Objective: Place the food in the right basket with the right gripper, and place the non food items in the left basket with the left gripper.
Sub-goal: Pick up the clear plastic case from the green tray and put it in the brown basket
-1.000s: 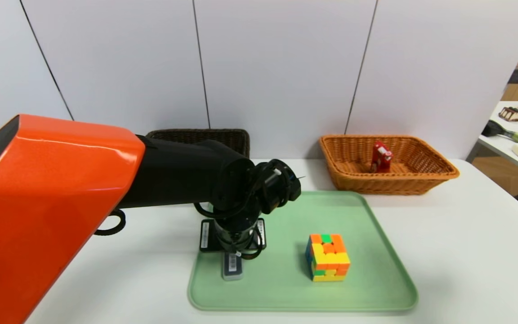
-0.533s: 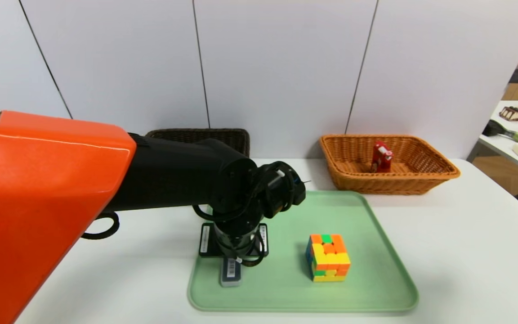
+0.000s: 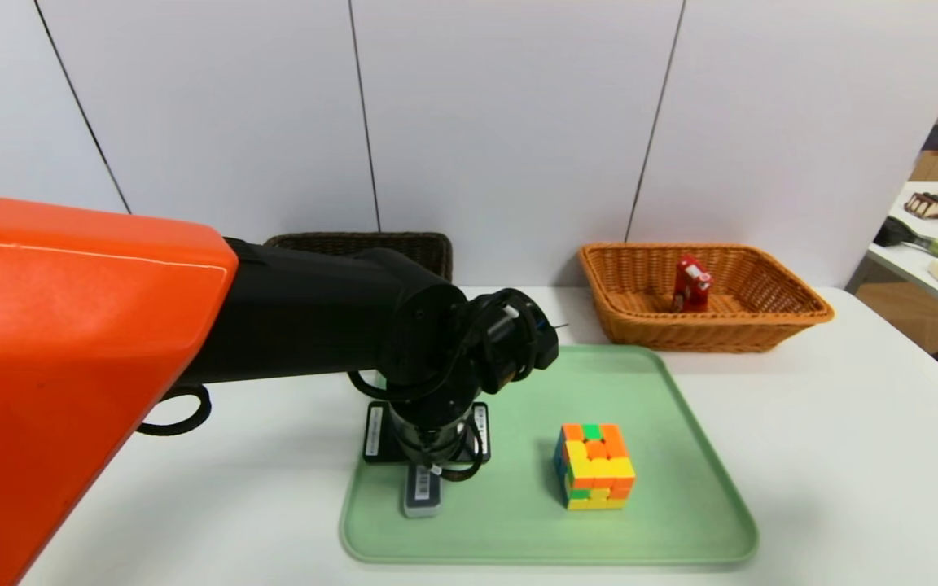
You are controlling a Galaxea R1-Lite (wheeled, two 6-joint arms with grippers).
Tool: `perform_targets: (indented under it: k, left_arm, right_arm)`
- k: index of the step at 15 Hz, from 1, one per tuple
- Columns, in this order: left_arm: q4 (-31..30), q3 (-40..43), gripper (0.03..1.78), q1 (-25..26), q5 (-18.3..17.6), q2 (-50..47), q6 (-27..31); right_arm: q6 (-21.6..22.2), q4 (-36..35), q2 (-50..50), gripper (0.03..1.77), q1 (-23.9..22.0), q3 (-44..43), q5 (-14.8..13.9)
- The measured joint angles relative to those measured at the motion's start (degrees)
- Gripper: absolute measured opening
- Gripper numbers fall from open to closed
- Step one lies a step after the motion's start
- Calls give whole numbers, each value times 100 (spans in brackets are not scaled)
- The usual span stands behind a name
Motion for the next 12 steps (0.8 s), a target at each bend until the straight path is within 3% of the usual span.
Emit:
perform_targets:
  k: [8, 12]
  left_arm:
    - [-233, -90, 62, -571, 13, -110, 333]
    - [-318, -516, 62, -701, 2, -162, 667]
  right_arm:
    - [-2, -2, -2, 170, 0, 41, 0]
    - [5, 0, -57, 170, 0, 151, 0]
